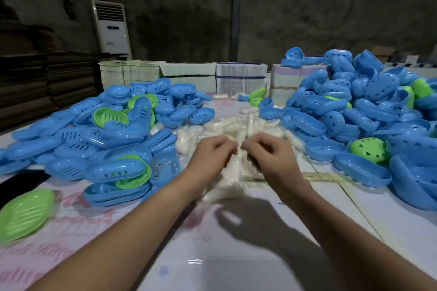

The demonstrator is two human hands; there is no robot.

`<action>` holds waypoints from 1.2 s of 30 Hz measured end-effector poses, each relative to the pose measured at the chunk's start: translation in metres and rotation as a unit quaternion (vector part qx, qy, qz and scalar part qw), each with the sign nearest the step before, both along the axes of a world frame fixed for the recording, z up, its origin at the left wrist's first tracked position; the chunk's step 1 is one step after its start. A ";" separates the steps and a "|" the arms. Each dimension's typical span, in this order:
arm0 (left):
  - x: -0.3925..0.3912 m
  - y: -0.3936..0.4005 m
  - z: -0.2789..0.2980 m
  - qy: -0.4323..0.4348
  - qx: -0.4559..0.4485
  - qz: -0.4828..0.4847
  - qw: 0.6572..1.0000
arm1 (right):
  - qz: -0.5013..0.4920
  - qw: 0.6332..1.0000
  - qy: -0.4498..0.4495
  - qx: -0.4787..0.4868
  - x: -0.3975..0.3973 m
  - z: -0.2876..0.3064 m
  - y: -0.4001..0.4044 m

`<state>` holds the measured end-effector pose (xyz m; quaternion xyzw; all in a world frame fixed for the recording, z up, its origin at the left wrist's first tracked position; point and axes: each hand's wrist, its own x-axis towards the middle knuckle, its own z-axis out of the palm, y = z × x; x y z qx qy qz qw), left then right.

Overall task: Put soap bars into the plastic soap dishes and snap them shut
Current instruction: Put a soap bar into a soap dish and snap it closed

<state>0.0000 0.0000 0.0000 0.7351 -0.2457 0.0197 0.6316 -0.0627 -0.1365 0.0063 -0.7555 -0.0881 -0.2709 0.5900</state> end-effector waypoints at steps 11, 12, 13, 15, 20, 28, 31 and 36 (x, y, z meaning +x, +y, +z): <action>0.082 -0.019 -0.017 0.038 -0.021 0.034 0.998 | -0.095 0.993 0.067 0.012 0.091 -0.022 -0.024; 0.083 -0.019 -0.016 0.038 -0.021 0.034 0.998 | -0.096 0.992 0.079 0.005 0.096 -0.021 -0.025; 0.086 -0.019 -0.017 0.036 -0.022 0.032 0.999 | -0.097 0.991 0.088 -0.001 0.099 -0.021 -0.025; 0.091 -0.019 -0.019 0.039 -0.023 0.020 0.999 | -0.097 0.991 0.090 -0.002 0.103 -0.022 -0.025; 0.092 -0.022 -0.021 0.041 -0.014 -0.009 0.999 | -0.085 0.995 0.055 0.003 0.098 -0.025 -0.028; 0.087 -0.019 -0.018 0.026 -0.002 -0.022 0.999 | -0.091 0.995 0.039 -0.008 0.092 -0.024 -0.025; 0.085 -0.021 -0.019 0.009 0.018 -0.008 1.000 | -0.095 0.995 0.033 -0.023 0.090 -0.024 -0.025; 0.085 -0.015 -0.020 -0.038 0.020 0.038 0.998 | -0.098 0.994 0.020 -0.033 0.087 -0.020 -0.026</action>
